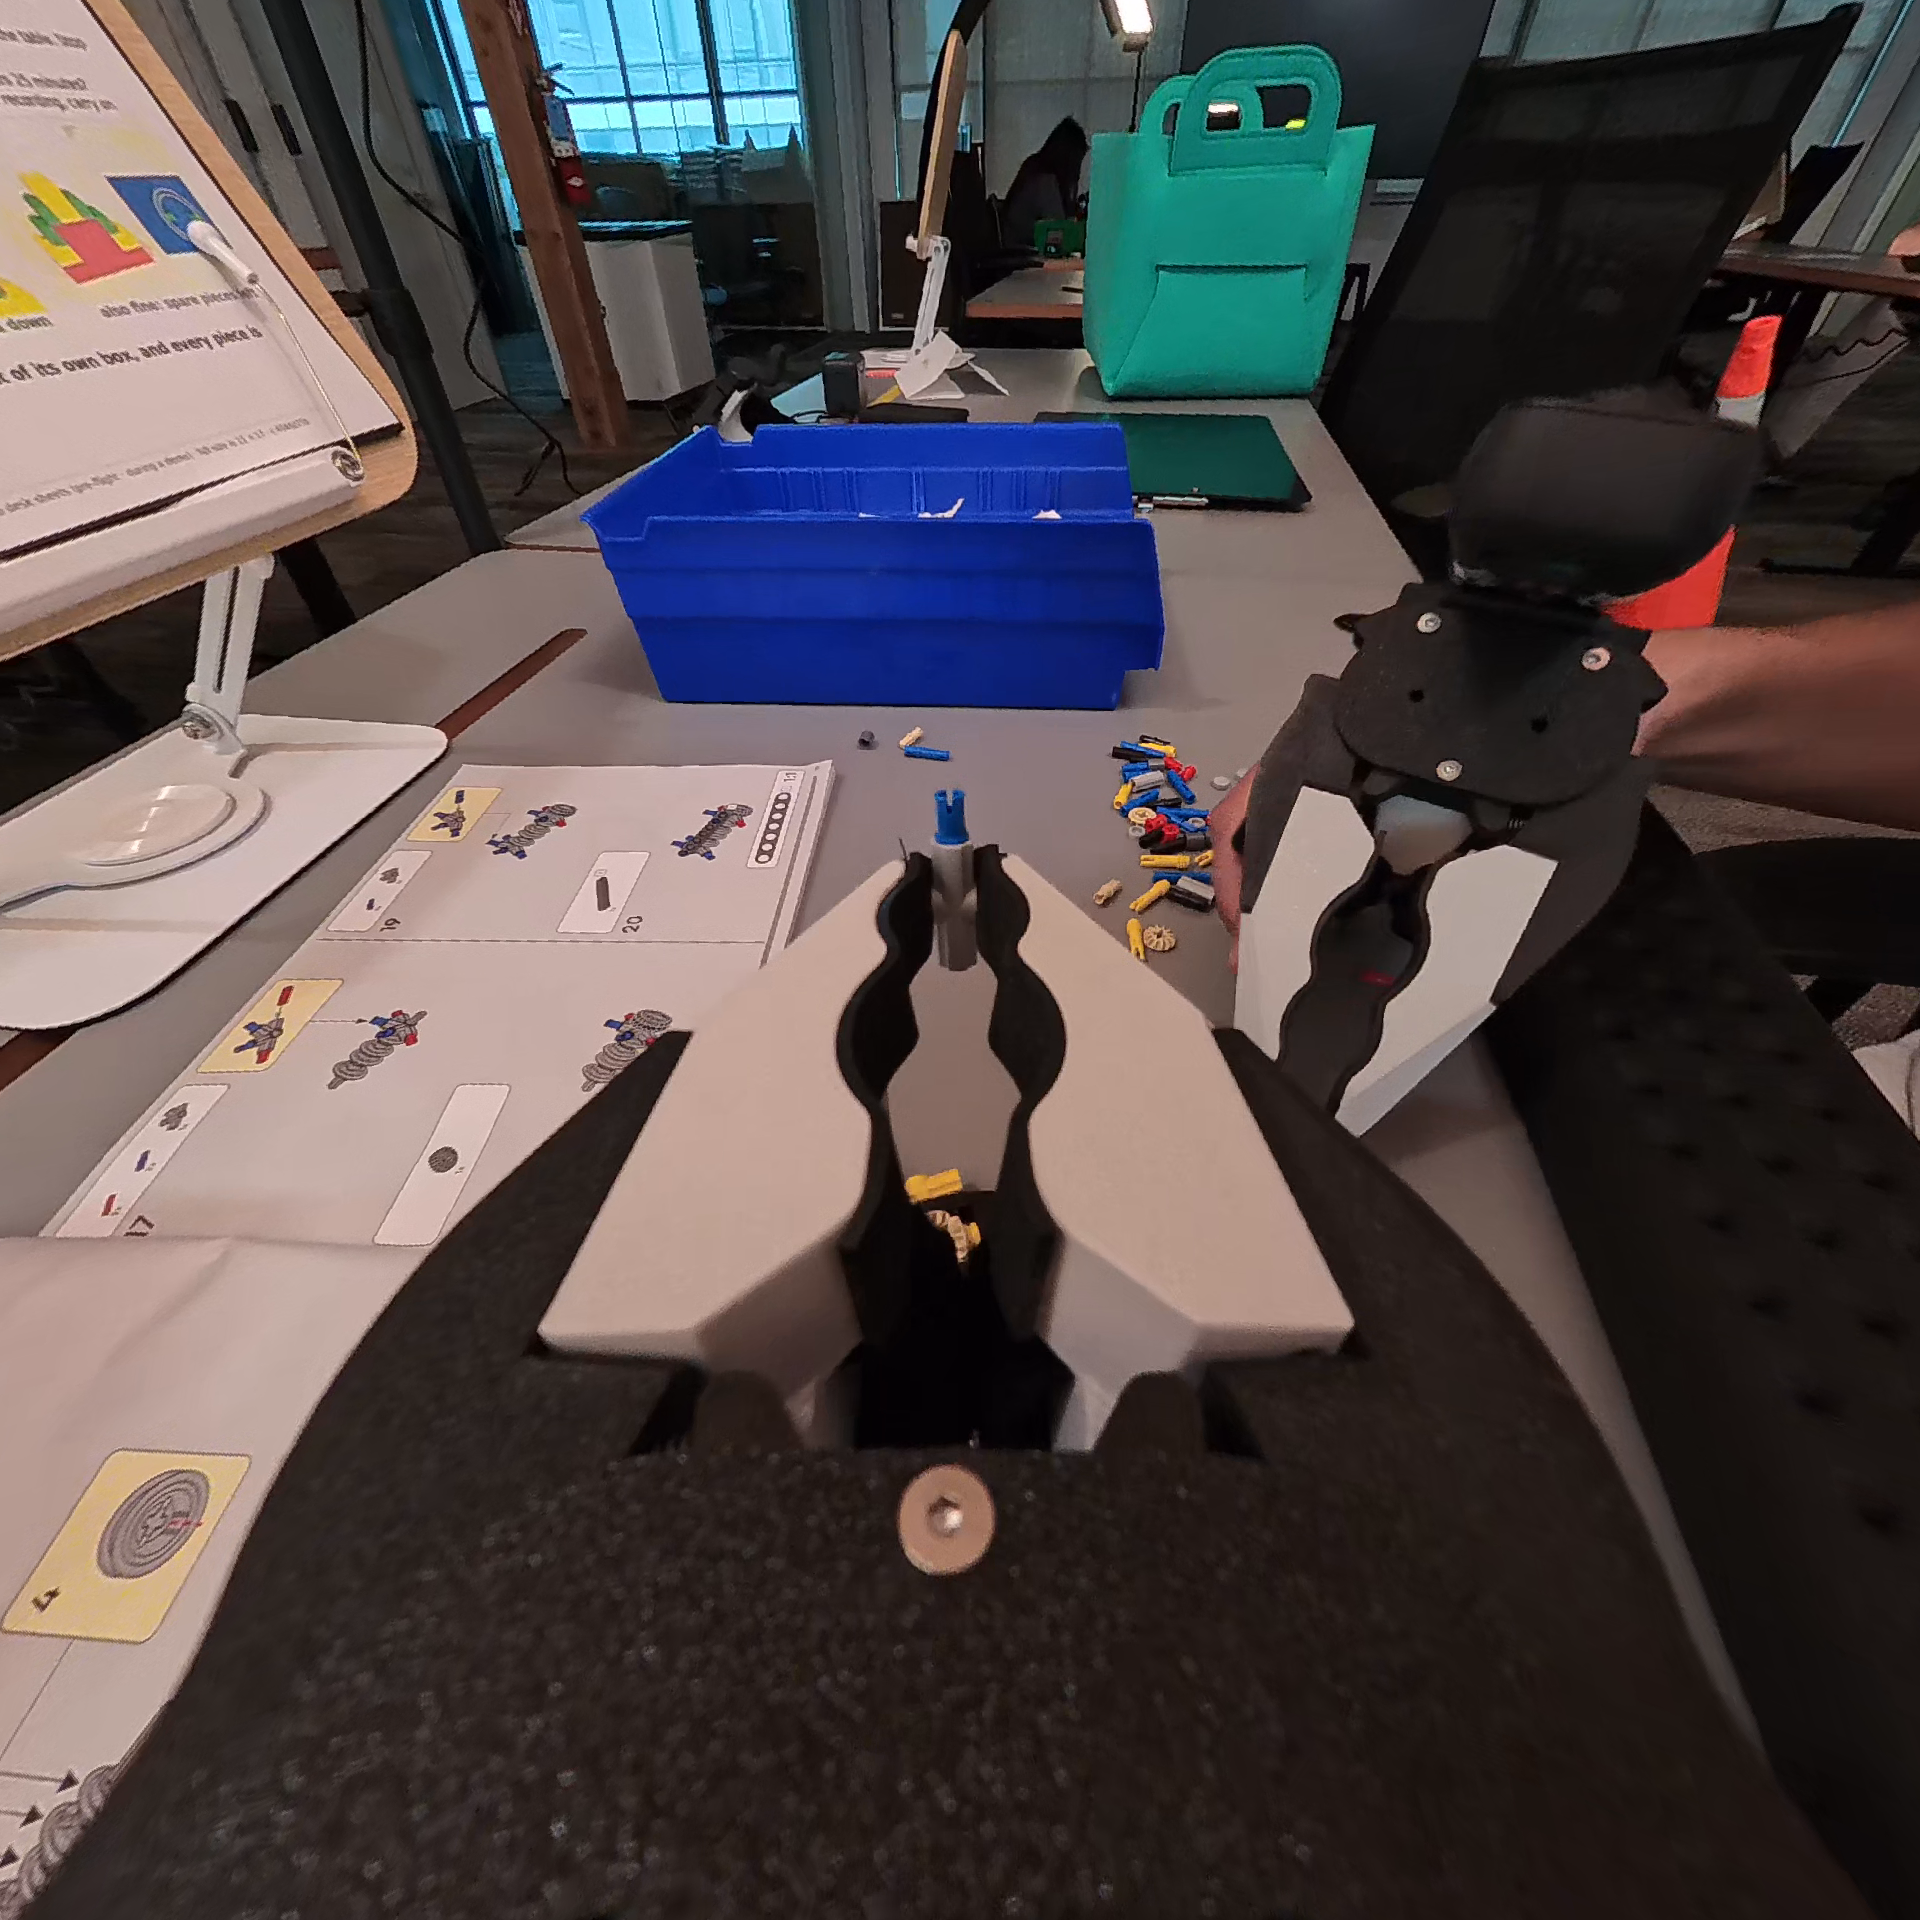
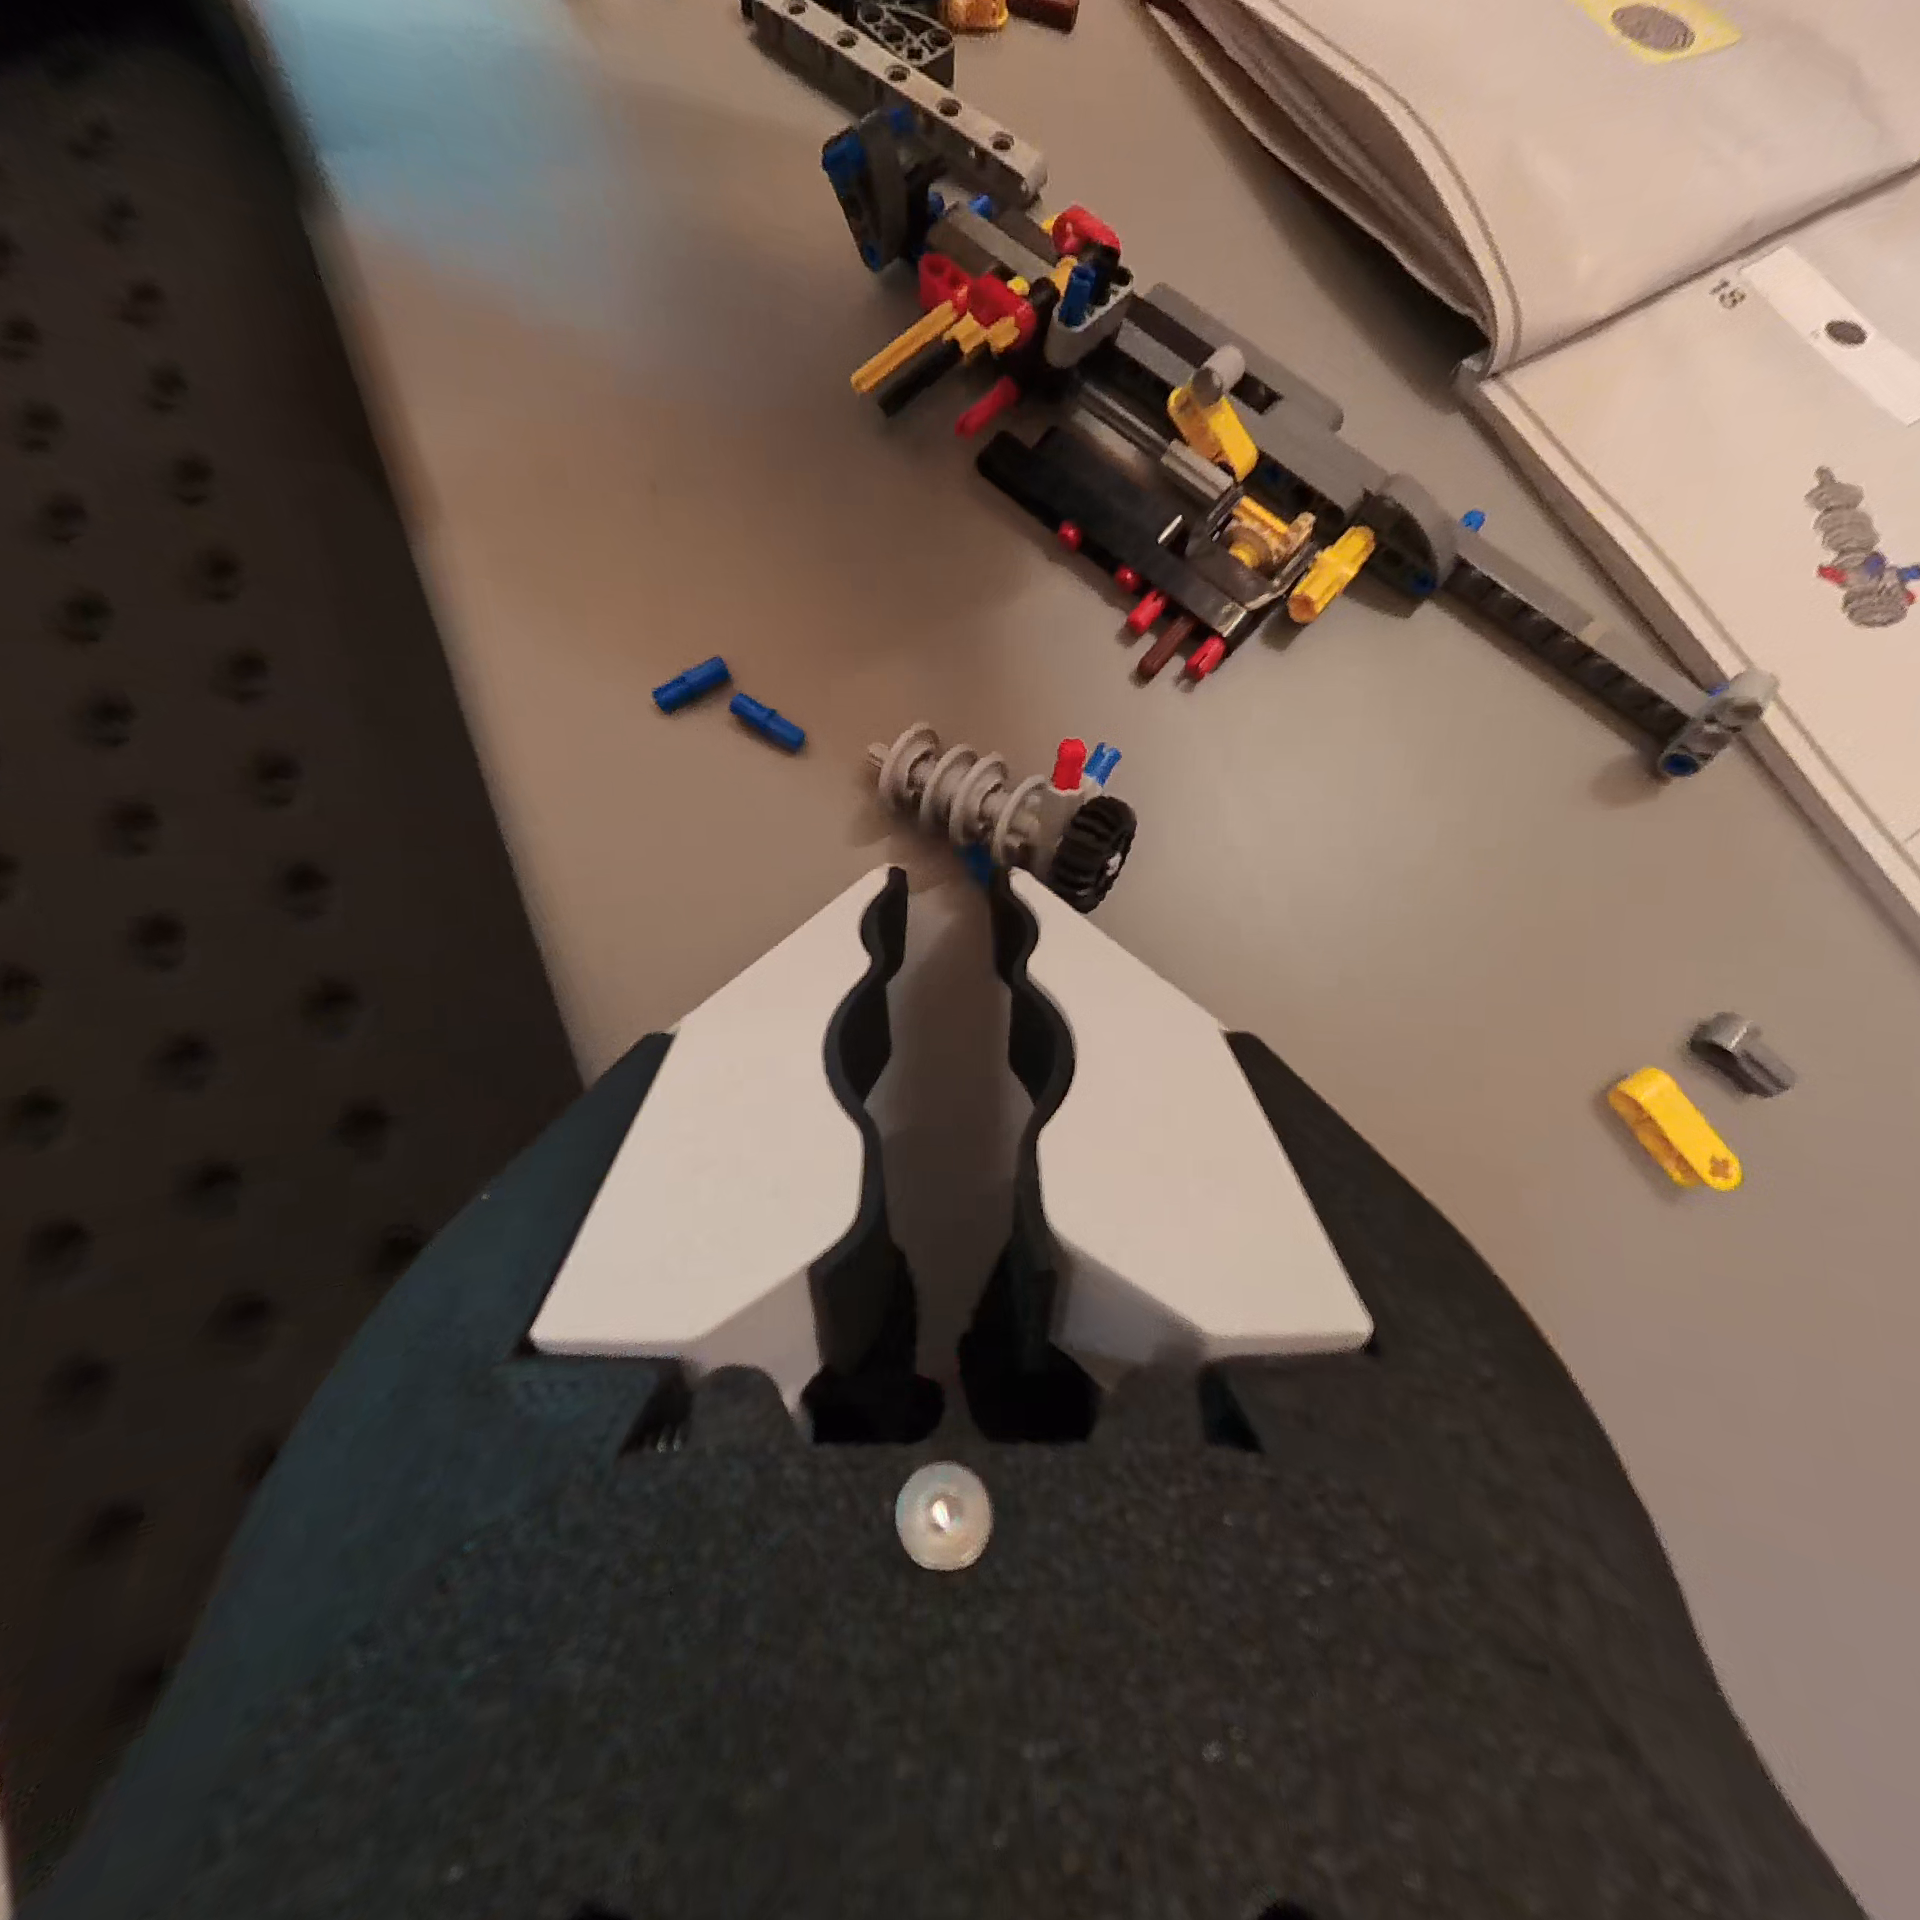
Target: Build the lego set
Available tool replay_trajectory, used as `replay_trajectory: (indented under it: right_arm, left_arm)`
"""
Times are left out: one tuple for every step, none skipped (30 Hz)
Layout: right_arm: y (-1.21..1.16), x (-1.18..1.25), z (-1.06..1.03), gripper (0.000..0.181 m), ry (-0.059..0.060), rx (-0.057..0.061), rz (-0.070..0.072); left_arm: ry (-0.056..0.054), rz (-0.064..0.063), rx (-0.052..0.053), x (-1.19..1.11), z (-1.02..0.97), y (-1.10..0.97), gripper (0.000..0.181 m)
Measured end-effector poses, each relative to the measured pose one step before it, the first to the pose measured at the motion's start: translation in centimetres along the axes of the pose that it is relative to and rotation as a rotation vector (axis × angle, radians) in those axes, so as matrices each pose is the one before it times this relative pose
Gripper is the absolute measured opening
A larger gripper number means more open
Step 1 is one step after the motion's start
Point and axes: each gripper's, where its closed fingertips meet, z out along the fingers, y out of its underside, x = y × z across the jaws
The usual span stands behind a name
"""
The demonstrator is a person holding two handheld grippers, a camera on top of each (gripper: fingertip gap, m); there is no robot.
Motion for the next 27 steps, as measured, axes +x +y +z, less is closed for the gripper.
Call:
replay_trajectory:
  right_arm:
    - [-0.178, -0.091, 0.172, 0.015, -0.0104, 0.0089, -0.0062]
    - [-0.248, -0.34, 0.135, 0.016, -0.0261, 0.0115, -0.0011]
    - [-0.295, -0.013, 0.137, 0.016, -0.0058, 0.0129, 0.0022]
    - [-0.192, 0.146, 0.165, 0.016, 0.0032, 0.0069, -0.0031]
    - [-0.083, 0.009, 0.234, 0.016, -0.0057, -0.0014, -0.0068]
    - [0.036, 0.13, 0.245, 0.016, 0.0015, -0.0116, -0.0083]
    - [0.023, 0.109, 0.145, 0.017, 0.0027, -0.0092, -0.0154]
    - [-0.041, -0.058, 0.021, 0.017, -0.006, -0.0016, -0.0178]
    - [-0.067, 0.038, -0.1, 0.017, -0.0017, 0.003, -0.0141]
    - [-0.019, 0.024, -0.166, 0.017, -0.0045, 0.0056, -0.0112]
    - [0.079, -0.072, -0.167, 0.017, -0.0134, 0.0058, -0.0105]
    - [0.19, 0.115, -0.116, 0.016, -0.0056, 0.0016, -0.0091]
    - [0.227, 0.224, -0.056, 0.017, -0.0028, -0.0013, -0.0123]
    - [0.053, 0.226, -0.006, 0.016, -0.0054, 0.011, -0.0135]
    - [-0.139, 0.182, 0.056, 0.016, -0.0121, 0.0198, -0.014]
    - [-0.193, 0.124, 0.103, 0.015, -0.0163, 0.0181, -0.0074]
    - [-0.044, -0.042, 0.153, 0.015, -0.0278, 0.0035, -0.0044]
    - [0.137, 0.086, 0.165, 0.015, -0.0173, -0.0114, -0.0055]
    - [0.245, -0.01, 0.143, 0.015, -0.0175, -0.0179, -0.014]
    - [0.205, -0.148, 0.111, 0.013, -0.0207, -0.0137, -0.0144]
    - [-0.027, -0.085, -0.023, 0.012, -0.0174, -0.0002, -0.0084]
    - [0.066, -0.068, -0.039, 0.01, -0.0147, -0.0033, -0.0032]
    - [0.074, -0.174, -0.062, 0.007, -0.0195, -0.0057, 0.0023]
    - [0.056, -0.076, -0.043, 0.005, -0.0066, -0.01, -0.0033]
    - [-0.009, 0.001, 0.003, 0.004, 0.004, -0.0075, -0.0113]
    - [-0.07, -0.026, 0.064, 0.004, 0.0069, -0.0021, -0.0127]
    - [-0.084, -0.066, 0.066, 0.004, 0.0038, 0.0014, -0.0052]
  left_arm:
    - [0.0006, 0.0027, -0.0044, 0.034, 0.035, 0.08, 0.007]
    - [-0.0014, 0.0032, -0.0052, -0.005, 0.026, 0.101, 0.007]
    - [-0.0026, 0.0039, -0.0052, -0.027, 0.026, 0.1, 0.007]
    - [-0.0007, 0.0022, -0.0038, -0.009, 0.011, 0.076, 0.007]
    - [0.0004, 0.0, -0.001, -0.005, 0.012, 0.02, 0.007]
    - [0.0009, -0.0006, -0.0001, 0.007, 0.018, 0.008, 0.007]
    - [0.0014, -0.0004, -0.0013, 0.021, 0.017, 0.033, 0.007]
    - [0.0017, 0.0001, -0.0024, 0.035, 0.031, 0.065, 0.007]
    - [0.0016, 0.0011, -0.0026, 0.044, 0.017, 0.059, 0.007]
    - [0.0015, 0.0013, -0.0025, 0.027, 0.017, 0.037, 0.007]
    - [0.0026, 0.0004, -0.0014, 0.054, 0.013, 0.015, 0.007]
    - [0.003, -0.0003, -0.0003, 0.042, 0.021, 0.01, 0.007]
    - [0.0033, -0.0004, -0.0005, 0.061, 0.017, 0.013, 0.007]
    - [0.0036, 0.0001, -0.0016, 0.068, 0.037, 0.021, 0.007]
    - [0.003, 0.0012, -0.002, 0.077, 0.051, 0.034, 0.007]
    - [0.0028, 0.0008, 0.0015, 0.081, 0.026, -0.036, 0.007]
    - [0.0043, -0.0019, 0.0029, 0.082, 0.026, -0.042, 0.007]
    - [0.0037, -0.0019, 0.0003, 0.065, 0.004, 0.006, 0.007]
    - [0.0006, 0.0013, -0.0018, 0.026, -0.018, 0.026, 0.007]
    - [-0.0006, 0.0022, -0.0014, -0.008, -0.036, 0.014, 0.007]
    - [0.0003, 0.0, 0.0007, -0.008, -0.055, -0.027, 0.007]
    - [-0.0005, -0.0016, 0.0029, -0.039, -0.05, -0.066, 0.007]
    - [-0.0004, -0.0021, 0.0029, -0.042, -0.051, -0.045, 0.007]
    - [-0.0002, -0.0014, 0.0009, -0.03, -0.031, -0.014, 0.007]
    - [-0.0011, 0.0009, -0.0006, -0.03, -0.009, 0.009, 0.007]
    - [0.0001, 0.001, 0.0004, 0.011, 0.013, -0.008, 0.007]
    - [0.0022, -0.001, 0.0004, 0.04, 0.017, -0.009, 0.007]
